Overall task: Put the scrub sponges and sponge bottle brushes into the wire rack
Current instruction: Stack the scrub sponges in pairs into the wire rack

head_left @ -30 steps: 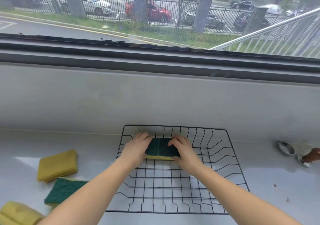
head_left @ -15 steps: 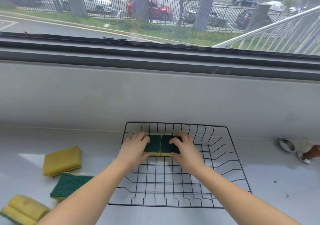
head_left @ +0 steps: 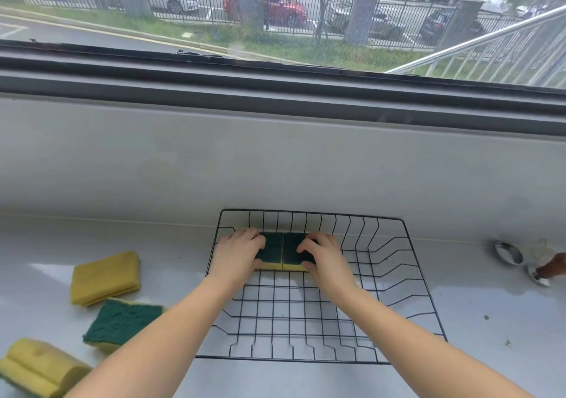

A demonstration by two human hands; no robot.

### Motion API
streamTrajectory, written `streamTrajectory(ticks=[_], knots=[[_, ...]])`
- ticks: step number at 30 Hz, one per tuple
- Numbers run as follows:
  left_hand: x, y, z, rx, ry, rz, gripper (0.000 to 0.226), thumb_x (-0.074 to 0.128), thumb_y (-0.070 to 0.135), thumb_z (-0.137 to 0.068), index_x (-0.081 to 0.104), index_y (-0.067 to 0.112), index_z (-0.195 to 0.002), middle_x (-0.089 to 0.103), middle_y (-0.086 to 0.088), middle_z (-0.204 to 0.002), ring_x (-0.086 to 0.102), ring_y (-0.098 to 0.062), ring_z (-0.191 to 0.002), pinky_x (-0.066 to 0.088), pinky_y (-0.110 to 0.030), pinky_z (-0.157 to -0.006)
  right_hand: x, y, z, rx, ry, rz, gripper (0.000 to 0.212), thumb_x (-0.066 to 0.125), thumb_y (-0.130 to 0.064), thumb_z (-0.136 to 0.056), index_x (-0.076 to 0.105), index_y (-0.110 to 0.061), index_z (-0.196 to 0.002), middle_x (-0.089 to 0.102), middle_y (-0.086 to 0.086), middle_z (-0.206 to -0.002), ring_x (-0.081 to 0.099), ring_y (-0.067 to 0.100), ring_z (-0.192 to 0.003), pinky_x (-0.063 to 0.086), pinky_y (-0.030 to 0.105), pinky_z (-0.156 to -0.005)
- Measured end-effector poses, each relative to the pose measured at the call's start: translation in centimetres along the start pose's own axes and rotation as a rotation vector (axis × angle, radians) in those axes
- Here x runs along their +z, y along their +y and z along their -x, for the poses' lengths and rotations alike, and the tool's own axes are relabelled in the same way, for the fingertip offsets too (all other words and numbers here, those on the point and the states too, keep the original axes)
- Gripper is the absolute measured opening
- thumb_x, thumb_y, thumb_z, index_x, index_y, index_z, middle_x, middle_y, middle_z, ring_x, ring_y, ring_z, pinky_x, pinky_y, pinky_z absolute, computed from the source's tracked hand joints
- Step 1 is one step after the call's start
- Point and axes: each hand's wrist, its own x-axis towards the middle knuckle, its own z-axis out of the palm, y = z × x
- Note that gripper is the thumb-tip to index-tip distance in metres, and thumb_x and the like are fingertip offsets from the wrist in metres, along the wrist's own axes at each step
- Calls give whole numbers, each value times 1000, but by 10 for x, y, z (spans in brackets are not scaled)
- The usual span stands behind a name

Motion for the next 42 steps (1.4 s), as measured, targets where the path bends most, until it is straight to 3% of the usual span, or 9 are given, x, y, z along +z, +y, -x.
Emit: streamTrajectory(ticks=[7,11,14,19,27,31,36,42], knots=[[-10,11,9,-44,-72,-62,38,52,34,-87,56,23,-123,54,4,-136,46,-19,-127,28,-39,-108,-15,-15,-3,48,-134,67,37,64,-16,-85,54,-19,-120,51,6,-131,40,29,-122,42,40,-97],[-30,19,40,-101,-63,35,54,42,43,-94,40,19,-142,36,1,-153,27,-15,-143,10,-46,-119,-27,-37,8,21,-112,49,46,65,-24,-84,50,-22,-127,54,2,-134,49,25,-120,43,40,-100],[-50,13,82,-99,6,60,59,40,46,-95,28,23,-147,26,6,-157,17,-10,-146,5,-43,-121,-34,-64,24,-89,-73,-8,50,65,-24,-85,48,-23,-132,49,0,-141,42,20,-131,36,35,-107],[-73,-5,178,-204,126,100,58,44,47,-93,30,28,-146,27,9,-156,19,-10,-146,6,-41,-120,-37,-117,63,-272,-129,-44,52,64,-27,-87,44,-29,-135,40,-6,-149,33,13,-138,35,32,-107],[-90,-31,311,-508,165,129,61,52,47,-89,35,26,-144,33,8,-153,27,-10,-142,22,-38,-115,-12,-173,113,-467,-295,-33,47,62,-30,-87,44,-32,-130,45,-12,-139,42,13,-127,47,37,-95],[-81,-40,359,-619,127,124,60,48,48,-91,33,25,-144,34,9,-152,28,-10,-142,23,-36,-117,7,-198,128,-524,-340,-9,46,62,-32,-87,44,-30,-130,48,-10,-137,46,15,-123,47,35,-91],[-74,-62,374,-604,110,147,59,54,43,-88,39,19,-140,44,4,-146,39,-16,-136,30,-32,-111,28,-218,137,-472,-419,-3,49,60,-33,-89,40,-27,-134,46,-7,-139,44,15,-126,43,33,-97],[-76,-107,343,-536,106,186,54,56,27,-87,41,19,-138,46,4,-143,42,-16,-132,33,-31,-107,46,-241,119,-87,-551,-172,61,61,-48,-85,38,-18,-134,53,3,-133,53,19,-117,45,31,-92]])
